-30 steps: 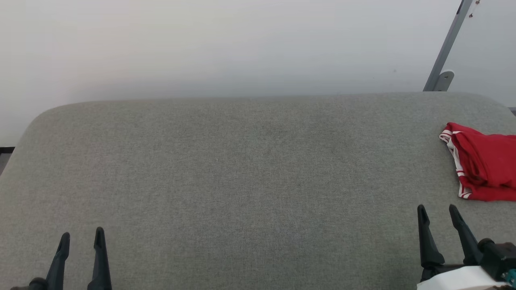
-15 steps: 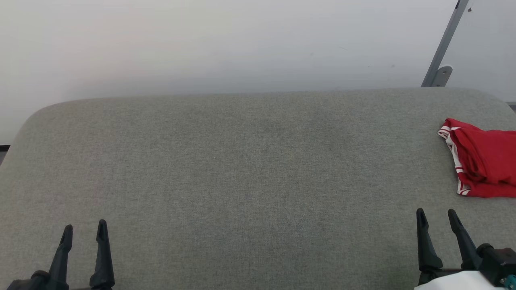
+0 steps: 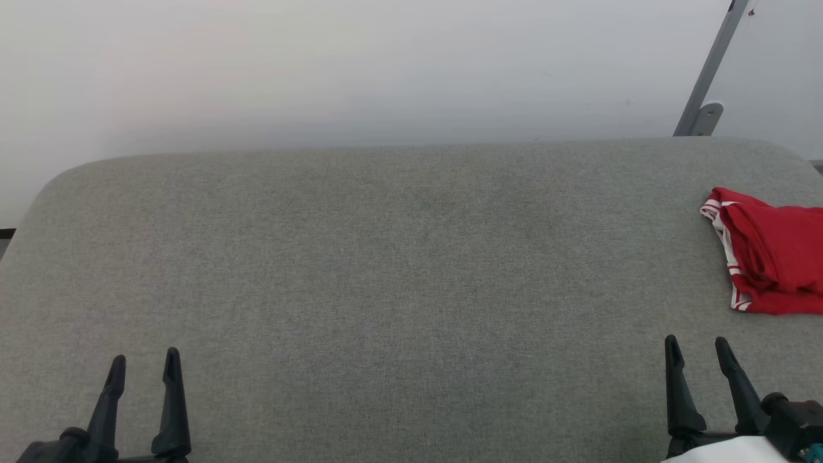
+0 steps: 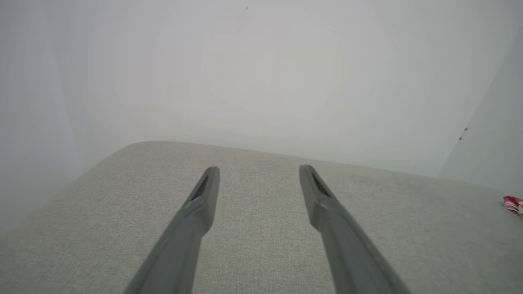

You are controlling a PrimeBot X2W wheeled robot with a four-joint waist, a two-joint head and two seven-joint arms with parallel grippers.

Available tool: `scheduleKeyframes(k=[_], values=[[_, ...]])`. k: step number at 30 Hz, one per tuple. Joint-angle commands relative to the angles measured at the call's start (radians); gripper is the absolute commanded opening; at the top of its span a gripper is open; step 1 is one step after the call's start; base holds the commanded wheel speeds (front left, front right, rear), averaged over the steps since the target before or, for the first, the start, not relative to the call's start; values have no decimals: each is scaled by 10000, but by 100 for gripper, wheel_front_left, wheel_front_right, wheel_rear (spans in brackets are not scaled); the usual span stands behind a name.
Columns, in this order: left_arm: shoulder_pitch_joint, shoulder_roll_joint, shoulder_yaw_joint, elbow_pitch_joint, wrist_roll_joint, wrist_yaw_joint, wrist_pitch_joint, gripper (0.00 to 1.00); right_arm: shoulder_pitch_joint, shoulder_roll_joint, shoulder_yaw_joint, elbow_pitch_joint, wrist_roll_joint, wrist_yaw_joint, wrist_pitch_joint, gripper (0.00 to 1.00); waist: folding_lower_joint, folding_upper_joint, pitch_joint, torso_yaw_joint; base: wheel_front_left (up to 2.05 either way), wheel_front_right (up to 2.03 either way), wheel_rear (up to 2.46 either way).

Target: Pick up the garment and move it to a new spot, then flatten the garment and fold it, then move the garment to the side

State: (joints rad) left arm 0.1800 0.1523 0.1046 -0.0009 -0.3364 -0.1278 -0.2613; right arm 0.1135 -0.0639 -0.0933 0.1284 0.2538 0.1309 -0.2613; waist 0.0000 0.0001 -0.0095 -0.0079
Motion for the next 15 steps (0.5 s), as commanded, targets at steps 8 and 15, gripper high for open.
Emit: scheduleKeyframes(k=[8,15], values=[[-162,92,-121,87,34,-31,-47,100,113,56,25,-102,-113,-4,-41,100,0,-1,-2,4,0,0,0],[-235,176,-258,121,-61,-31,-47,100,90,83,58,-139,-92,-4,-39,100,0,-1,-4,9,0,0,0]])
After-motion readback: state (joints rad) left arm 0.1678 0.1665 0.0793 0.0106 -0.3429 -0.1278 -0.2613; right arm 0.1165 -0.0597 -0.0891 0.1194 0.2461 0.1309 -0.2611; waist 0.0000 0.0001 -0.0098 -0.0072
